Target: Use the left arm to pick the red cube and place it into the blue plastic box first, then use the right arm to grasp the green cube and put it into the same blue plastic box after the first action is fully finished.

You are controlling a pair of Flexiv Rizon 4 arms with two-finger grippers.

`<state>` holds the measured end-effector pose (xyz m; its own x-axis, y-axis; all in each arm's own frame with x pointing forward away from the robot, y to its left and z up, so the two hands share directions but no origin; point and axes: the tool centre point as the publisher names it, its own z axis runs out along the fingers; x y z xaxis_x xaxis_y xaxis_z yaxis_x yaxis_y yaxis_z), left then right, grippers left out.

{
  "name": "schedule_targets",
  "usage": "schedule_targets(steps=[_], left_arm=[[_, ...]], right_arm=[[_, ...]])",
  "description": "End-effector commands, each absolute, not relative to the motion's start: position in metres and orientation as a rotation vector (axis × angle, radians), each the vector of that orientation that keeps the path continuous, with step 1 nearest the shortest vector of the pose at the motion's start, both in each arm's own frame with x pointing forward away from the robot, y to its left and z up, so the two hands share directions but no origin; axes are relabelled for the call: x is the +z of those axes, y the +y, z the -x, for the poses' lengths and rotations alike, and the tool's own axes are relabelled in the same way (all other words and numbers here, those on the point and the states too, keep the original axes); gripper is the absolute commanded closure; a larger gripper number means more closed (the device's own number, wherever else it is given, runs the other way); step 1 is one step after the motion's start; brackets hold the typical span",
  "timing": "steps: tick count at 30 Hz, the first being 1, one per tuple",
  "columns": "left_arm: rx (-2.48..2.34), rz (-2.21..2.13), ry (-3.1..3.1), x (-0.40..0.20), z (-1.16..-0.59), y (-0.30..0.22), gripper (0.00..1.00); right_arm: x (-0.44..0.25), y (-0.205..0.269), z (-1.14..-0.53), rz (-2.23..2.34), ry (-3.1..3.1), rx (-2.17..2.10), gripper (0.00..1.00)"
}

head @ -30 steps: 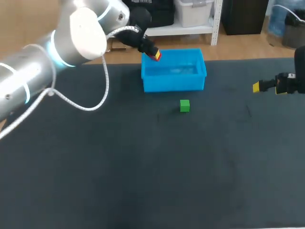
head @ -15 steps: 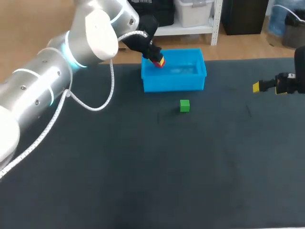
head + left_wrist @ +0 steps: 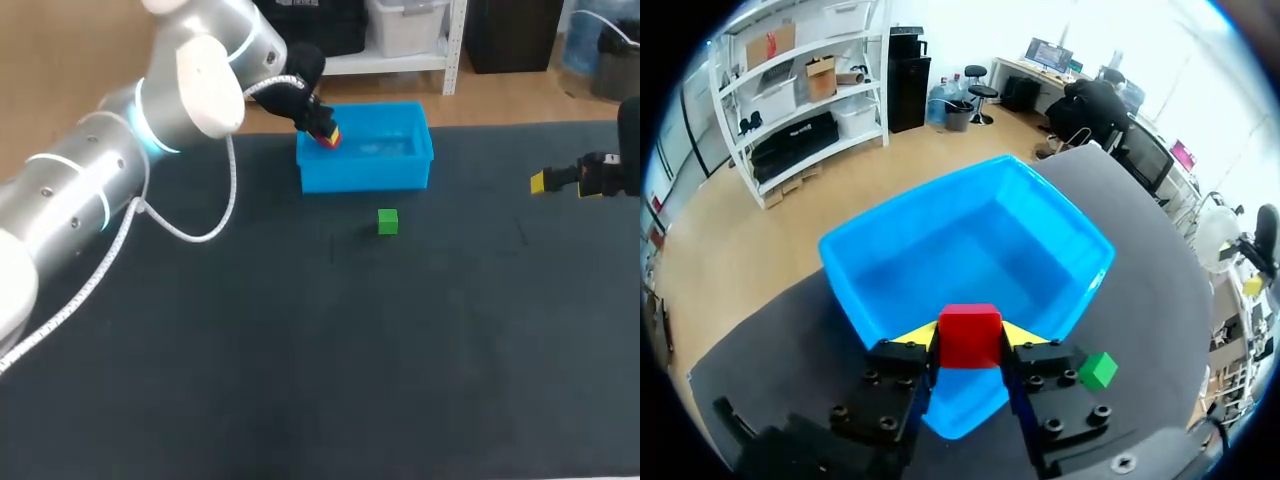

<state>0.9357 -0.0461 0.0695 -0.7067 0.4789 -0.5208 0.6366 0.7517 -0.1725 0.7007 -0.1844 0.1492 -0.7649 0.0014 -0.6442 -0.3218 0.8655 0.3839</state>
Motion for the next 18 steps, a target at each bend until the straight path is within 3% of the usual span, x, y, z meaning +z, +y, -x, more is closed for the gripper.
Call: schedule_targets(steps=[1, 4, 5, 6, 7, 9, 14, 15, 18], left_arm=[[-0.433, -0.907, 2.622, 0.0669, -0.9499, -0.0525, 1.0], [-0.415, -0.921, 2.628, 0.0668, -0.9498, -0.0523, 1.0], [-0.407, -0.926, 2.628, 0.0669, -0.9497, -0.0524, 0.91], [-0.406, -0.928, 2.628, 0.0669, -0.9496, -0.0524, 0.69], [-0.395, -0.935, 2.629, 0.067, -0.9496, -0.0523, 0.55], [-0.389, -0.938, 2.628, 0.0674, -0.9495, -0.0525, 0.47], [-0.385, -0.95, 2.623, 0.0709, -0.9476, -0.054, 0.05], [-0.386, -0.953, 2.623, 0.0712, -0.9471, -0.0541, 0.0], [-0.389, -0.966, 2.617, 0.0761, -0.9438, -0.0541, 0.0]], right_arm=[[0.1494, -0.1847, -0.7005, 0.231, 2.372, 0.636, 0.0], [0.1494, -0.1847, -0.7005, 0.231, 2.372, 0.636, 0.0], [0.1494, -0.1847, -0.7005, 0.231, 2.372, 0.636, 0.0], [0.1494, -0.1847, -0.7005, 0.231, 2.372, 0.636, 0.0], [0.1494, -0.1847, -0.7005, 0.231, 2.372, 0.636, 0.0], [0.1494, -0.1847, -0.7005, 0.231, 2.372, 0.636, 0.0], [0.1494, -0.1847, -0.7005, 0.231, 2.372, 0.636, 0.0], [0.1494, -0.1847, -0.7005, 0.231, 2.372, 0.636, 0.0], [0.1494, -0.1847, -0.7005, 0.231, 2.372, 0.636, 0.0]])
